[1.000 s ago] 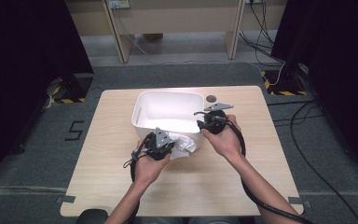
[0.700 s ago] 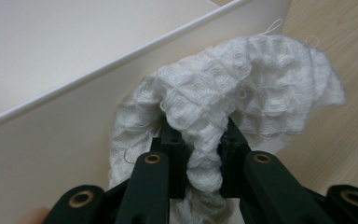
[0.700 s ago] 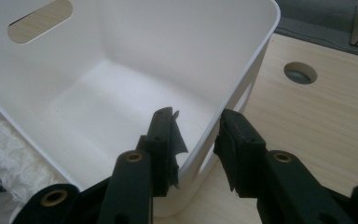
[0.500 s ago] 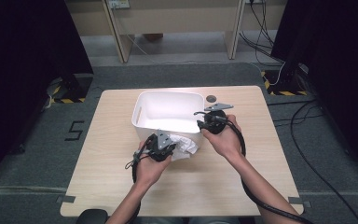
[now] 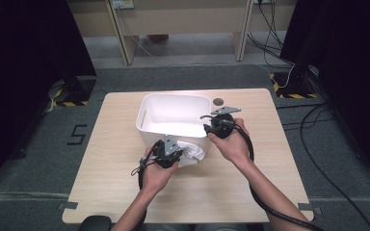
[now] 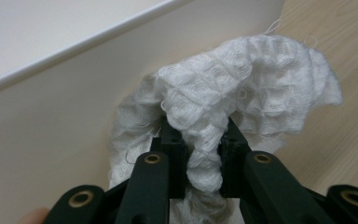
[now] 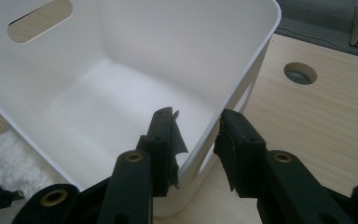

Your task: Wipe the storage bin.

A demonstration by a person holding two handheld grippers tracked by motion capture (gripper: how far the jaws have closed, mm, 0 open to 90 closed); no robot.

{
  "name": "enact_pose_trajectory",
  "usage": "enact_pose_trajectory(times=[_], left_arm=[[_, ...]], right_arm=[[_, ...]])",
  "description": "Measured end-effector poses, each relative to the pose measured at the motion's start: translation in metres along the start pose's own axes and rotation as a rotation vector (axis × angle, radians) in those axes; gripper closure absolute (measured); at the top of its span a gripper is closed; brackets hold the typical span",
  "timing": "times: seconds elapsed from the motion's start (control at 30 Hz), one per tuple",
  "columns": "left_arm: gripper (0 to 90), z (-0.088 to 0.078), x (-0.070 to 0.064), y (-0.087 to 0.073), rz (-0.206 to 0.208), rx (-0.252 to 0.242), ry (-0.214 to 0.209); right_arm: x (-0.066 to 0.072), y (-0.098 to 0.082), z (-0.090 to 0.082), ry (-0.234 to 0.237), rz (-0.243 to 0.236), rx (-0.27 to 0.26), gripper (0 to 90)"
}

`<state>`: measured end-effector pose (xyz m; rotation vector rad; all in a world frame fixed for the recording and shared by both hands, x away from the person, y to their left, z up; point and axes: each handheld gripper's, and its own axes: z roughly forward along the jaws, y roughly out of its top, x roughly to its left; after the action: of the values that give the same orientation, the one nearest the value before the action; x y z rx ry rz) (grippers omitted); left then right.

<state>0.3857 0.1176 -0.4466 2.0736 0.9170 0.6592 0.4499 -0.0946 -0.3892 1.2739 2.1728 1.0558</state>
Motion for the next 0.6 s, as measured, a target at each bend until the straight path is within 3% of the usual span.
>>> enact_pose_trajectory(times=[0.6], left_arm=[[76.7, 0.0090, -0.0015, -0.0052, 0.014, 0.031, -0.017]], right_arm=[[0.0002, 0.0000, 0.0003, -0.003, -0.003, -0.004, 66.5]])
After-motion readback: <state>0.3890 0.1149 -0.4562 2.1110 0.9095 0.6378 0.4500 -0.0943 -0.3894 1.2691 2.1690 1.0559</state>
